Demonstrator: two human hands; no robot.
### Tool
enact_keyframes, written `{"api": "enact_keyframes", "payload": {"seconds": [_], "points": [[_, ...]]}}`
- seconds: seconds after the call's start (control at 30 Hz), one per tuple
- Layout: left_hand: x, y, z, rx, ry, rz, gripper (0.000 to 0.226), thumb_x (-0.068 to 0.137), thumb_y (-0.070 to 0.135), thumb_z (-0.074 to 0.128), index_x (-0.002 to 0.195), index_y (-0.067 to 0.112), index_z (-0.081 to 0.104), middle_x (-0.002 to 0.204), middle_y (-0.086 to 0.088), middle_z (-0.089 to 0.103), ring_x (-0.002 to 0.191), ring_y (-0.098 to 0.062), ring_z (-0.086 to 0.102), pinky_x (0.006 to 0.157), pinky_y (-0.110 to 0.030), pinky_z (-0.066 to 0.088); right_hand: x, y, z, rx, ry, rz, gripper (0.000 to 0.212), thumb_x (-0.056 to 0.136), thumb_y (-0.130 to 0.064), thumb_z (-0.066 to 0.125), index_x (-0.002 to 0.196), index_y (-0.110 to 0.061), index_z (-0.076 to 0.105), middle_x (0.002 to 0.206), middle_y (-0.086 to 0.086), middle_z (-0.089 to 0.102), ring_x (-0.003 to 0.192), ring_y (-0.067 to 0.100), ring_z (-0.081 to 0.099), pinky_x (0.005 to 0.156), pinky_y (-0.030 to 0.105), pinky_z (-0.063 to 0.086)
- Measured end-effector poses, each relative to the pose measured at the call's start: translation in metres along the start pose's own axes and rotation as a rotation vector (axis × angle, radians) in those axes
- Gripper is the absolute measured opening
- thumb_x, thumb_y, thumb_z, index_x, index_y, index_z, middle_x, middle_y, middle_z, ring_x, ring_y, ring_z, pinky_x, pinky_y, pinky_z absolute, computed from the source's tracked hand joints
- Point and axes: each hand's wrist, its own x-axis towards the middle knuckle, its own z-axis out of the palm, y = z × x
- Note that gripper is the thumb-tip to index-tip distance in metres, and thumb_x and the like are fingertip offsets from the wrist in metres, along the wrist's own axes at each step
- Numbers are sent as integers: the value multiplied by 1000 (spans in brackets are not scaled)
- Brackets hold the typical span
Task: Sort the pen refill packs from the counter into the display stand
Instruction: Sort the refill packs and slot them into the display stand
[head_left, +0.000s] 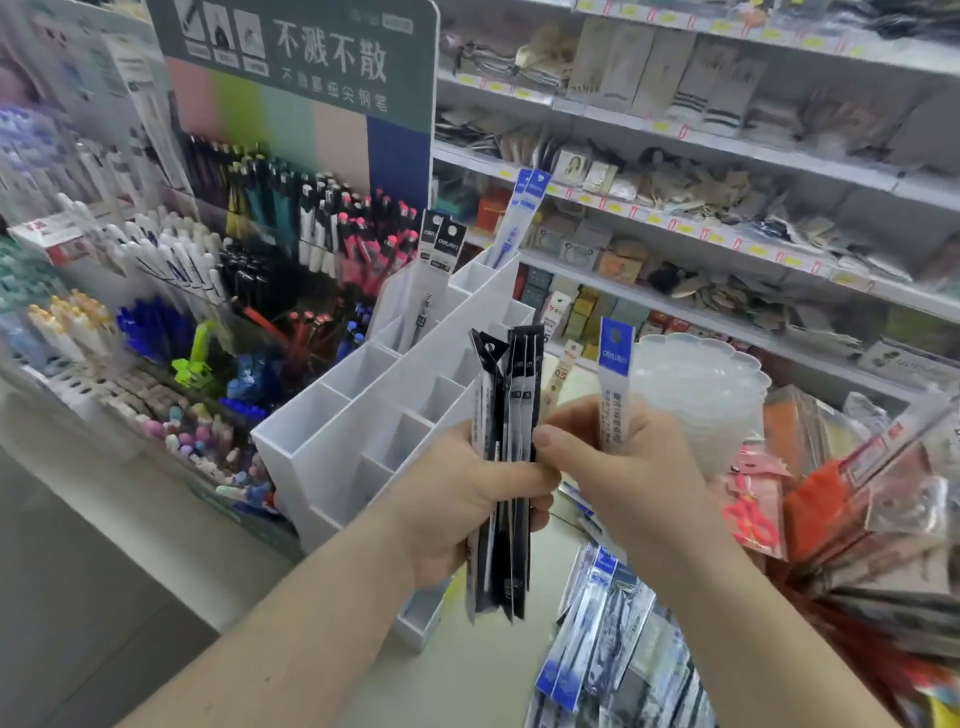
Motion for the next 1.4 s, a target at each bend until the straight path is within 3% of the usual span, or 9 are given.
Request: {"api": "enact_keyframes", "payload": {"seconds": [0.1,0.23,0.37,0.5,0.63,0.77,0.93,1.17,1.4], "points": [[3,-7,3,42,-32,0,22,67,-4,66,85,8,67,64,-4,59,57,-15,55,57,-26,50,-3,8,-2,-77,-3,8,14,83,-8,75,71,-6,69,58,18,66,48,26,62,48,26,47],[5,-13,2,106,-92,-28,26,69,-9,65,94,-1,68,72,-10,57,63,-18,57,63,-28,52,1,18,-7,-155,-16,60,23,84,-11,74,64,-2,66,62,25,63,53,29,55,51,46,46],[3,-14,-3,54,-105,-93,43,71,-5,67,114,-3,63,84,-15,66,73,-22,66,69,-33,57,1,24,-14,-107,18,123,26,87,-5,70,69,10,58,54,13,48,49,17,40,47,27,35],[7,-11,-9,22,6,-117,45,77,-4,67,121,0,61,102,-22,73,90,-36,71,79,-47,60,0,30,-22,148,85,229,20,89,-4,67,72,-5,57,59,8,38,47,13,30,47,26,25],[11,-11,-16,78,159,-128,28,96,-2,54,123,-7,56,87,-12,74,73,-23,72,69,-37,60,0,31,-31,273,156,237,31,92,-1,61,67,-13,50,58,4,34,50,14,24,49,27,18],[9,-19,-8,186,103,-90,49,80,30,77,119,5,62,100,-8,75,90,-25,71,80,-40,57,2,32,-29,218,109,221,27,94,-7,63,68,-12,57,59,6,35,48,13,28,48,28,23],[5,-19,-4,171,162,-30,38,76,-1,76,112,3,64,100,-15,76,90,-28,74,74,-35,61,2,33,-30,248,103,236,18,94,-12,63,78,-7,54,59,7,38,46,14,31,47,27,29],[4,-18,-11,122,240,7,35,80,6,75,112,0,62,93,-10,77,79,-23,74,67,-31,60,1,27,-31,325,15,236,20,86,-22,62,78,-5,54,73,16,44,49,17,36,45,24,30],[-6,-11,-7,124,167,27,42,79,31,72,115,12,66,108,-7,75,103,-25,71,92,-45,55,8,28,-4,122,17,117,24,98,-12,59,77,-7,50,53,1,43,43,14,39,44,23,35]]}}
